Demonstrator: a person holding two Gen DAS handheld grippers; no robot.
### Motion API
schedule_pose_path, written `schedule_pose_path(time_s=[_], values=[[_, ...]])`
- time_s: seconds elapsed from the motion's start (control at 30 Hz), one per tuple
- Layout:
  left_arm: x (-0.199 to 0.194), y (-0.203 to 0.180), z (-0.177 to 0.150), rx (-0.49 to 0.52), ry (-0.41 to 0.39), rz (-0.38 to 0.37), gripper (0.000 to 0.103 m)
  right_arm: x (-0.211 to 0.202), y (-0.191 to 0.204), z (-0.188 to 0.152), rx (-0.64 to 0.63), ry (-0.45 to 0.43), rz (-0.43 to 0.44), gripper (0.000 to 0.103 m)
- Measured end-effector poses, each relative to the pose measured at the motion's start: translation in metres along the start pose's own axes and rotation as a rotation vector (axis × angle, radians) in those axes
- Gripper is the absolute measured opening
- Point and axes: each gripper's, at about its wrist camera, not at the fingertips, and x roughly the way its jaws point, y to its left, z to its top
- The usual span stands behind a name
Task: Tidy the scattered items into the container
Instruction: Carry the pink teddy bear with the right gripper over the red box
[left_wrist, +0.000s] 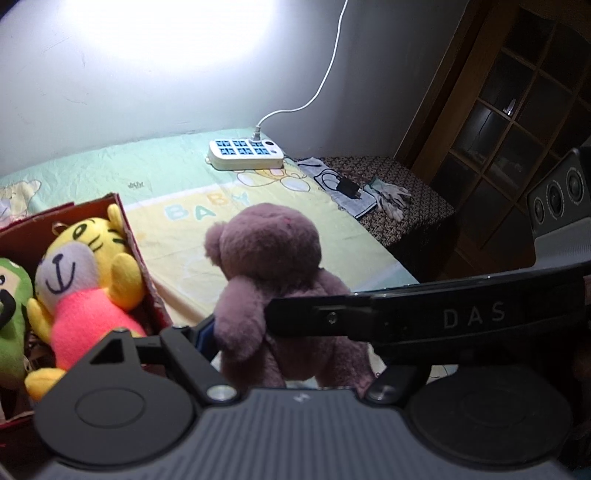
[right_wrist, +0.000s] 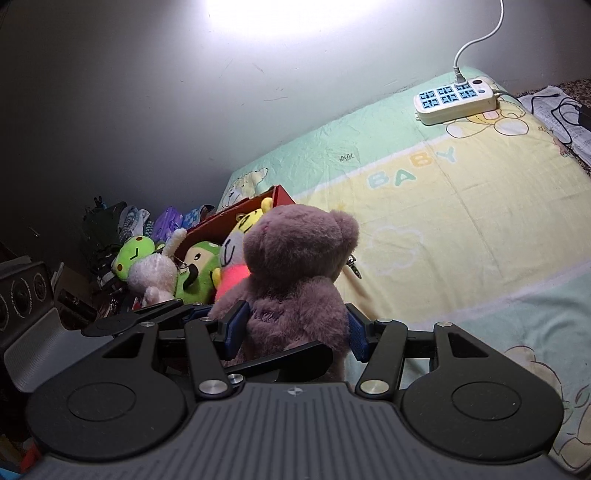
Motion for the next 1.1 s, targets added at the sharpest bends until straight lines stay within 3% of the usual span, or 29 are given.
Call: schedule_pose_path(time_s=[0.57,0.8,1.1], values=[[-0.074,0.068,0.020,-0.024,-0.142,0.092,0.077,0.034,0.081,0.025,-0.131,-0.077,0.095,0.057],[-0.081,0.101,0.028,-0.051,-0.161,0.152,0.077,0.066,0.095,0.034,-0.120,-0.075,0.130,0.056],[-0.061,0.143,0.026,-0.093,-0.118,0.186,0.078,0.109,0.094,0.036,-0.092,-0.036,0.134,0.056]])
